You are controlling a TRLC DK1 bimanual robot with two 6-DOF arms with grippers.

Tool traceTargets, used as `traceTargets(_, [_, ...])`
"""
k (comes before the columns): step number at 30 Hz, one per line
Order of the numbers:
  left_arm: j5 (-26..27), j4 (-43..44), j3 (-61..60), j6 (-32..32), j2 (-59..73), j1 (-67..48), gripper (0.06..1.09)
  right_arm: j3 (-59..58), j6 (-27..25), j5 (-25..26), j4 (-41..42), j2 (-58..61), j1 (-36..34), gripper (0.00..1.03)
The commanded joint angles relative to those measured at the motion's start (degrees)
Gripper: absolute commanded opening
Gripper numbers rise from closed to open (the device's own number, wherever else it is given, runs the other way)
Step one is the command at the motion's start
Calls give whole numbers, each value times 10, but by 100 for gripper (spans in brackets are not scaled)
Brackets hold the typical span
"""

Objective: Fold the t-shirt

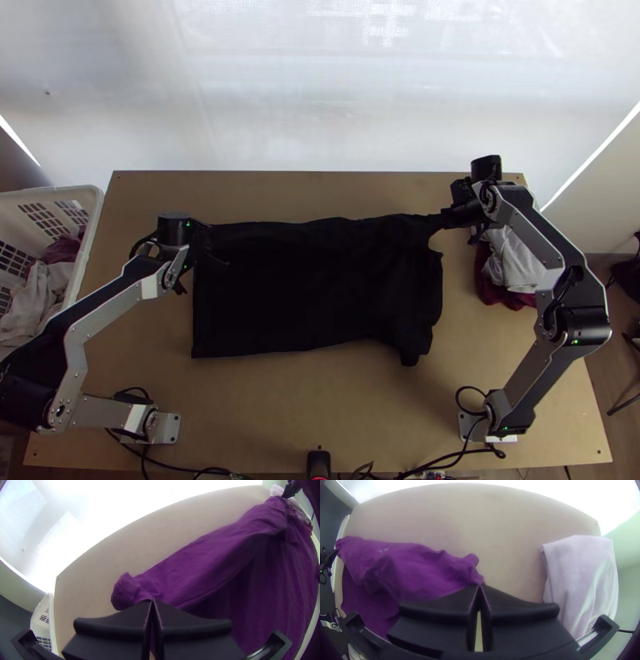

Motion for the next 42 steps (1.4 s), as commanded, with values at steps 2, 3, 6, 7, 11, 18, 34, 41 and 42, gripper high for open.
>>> traceTargets(2, [0, -7, -29, 11, -43, 4, 10, -14, -6, 2, -4, -16, -15, 3])
traceTargets(3, [0, -7, -35, 11, -43, 3, 10, -17, -6, 2, -5, -18, -15, 3])
traceTargets(6, [0, -5, -50, 8, -43, -5, 10, -25, -7, 1, -6, -18, -13, 3])
traceTargets(7, [0, -4, -55, 7, -45, -9, 10, -27, -7, 2, -5, -18, -12, 3])
traceTargets(11, [0, -3, -57, 0, -58, -6, 10, -29, -4, 1, -6, -33, -12, 3])
traceTargets(18, [0, -10, -72, 4, -72, -1, 10, -49, -6, -7, -25, -71, -11, 3])
traceTargets(34, [0, -18, -122, 11, -74, -24, 10, -138, -23, -7, -25, -76, -10, 3])
traceTargets(41, [-1, -24, -131, 15, -63, -17, 12, -149, -26, -7, -25, -70, -10, 3])
traceTargets(42, [-1, -25, -133, 15, -59, -17, 20, -150, -27, -7, -25, -68, -10, 3])
